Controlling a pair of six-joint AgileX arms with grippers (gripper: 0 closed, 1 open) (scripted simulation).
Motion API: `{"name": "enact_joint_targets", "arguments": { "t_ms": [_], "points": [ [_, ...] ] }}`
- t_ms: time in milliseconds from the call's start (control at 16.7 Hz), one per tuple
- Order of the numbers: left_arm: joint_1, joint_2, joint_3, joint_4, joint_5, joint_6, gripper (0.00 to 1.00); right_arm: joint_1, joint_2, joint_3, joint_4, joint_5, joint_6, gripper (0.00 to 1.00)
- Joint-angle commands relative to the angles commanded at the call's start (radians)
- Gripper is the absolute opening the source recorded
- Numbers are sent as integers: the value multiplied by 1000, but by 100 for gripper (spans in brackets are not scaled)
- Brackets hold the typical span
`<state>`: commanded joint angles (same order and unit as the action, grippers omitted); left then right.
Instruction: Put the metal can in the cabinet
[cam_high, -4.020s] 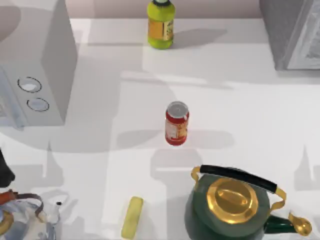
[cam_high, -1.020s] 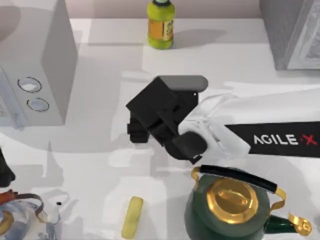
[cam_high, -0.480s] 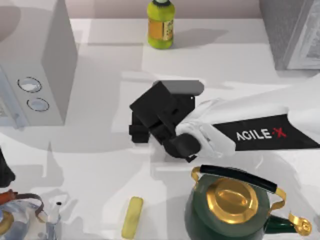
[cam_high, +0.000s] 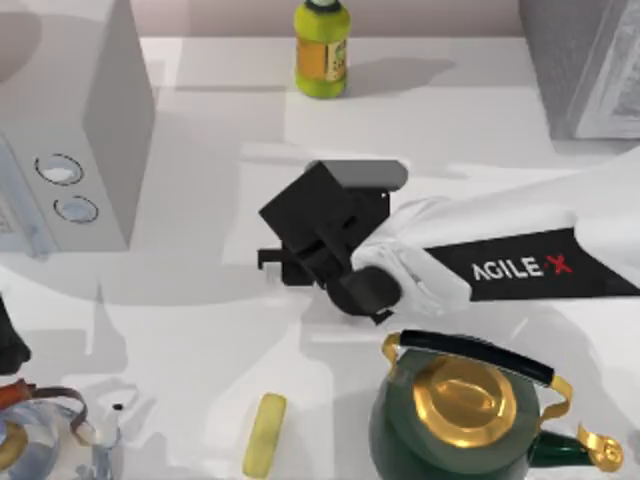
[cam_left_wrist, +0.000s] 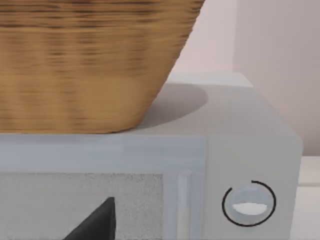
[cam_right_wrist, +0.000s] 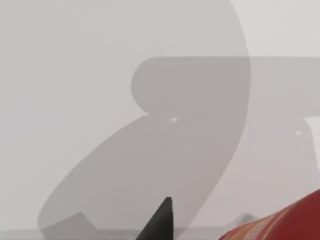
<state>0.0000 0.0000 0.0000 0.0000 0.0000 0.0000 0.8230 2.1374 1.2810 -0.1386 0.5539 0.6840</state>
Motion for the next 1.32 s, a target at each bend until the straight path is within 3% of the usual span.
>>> {"name": "enact_joint_targets", "arguments": {
  "t_ms": [360,1020,1320],
  "points": [
    [0,0,0,0,0,0,100,0,0,0,0,0,0,2],
    [0,0,0,0,0,0,100,3,-6,14,-15,1,2,0],
    [0,0,0,0,0,0,100,1,-75,151,-222,6,4,0]
  ]
}}
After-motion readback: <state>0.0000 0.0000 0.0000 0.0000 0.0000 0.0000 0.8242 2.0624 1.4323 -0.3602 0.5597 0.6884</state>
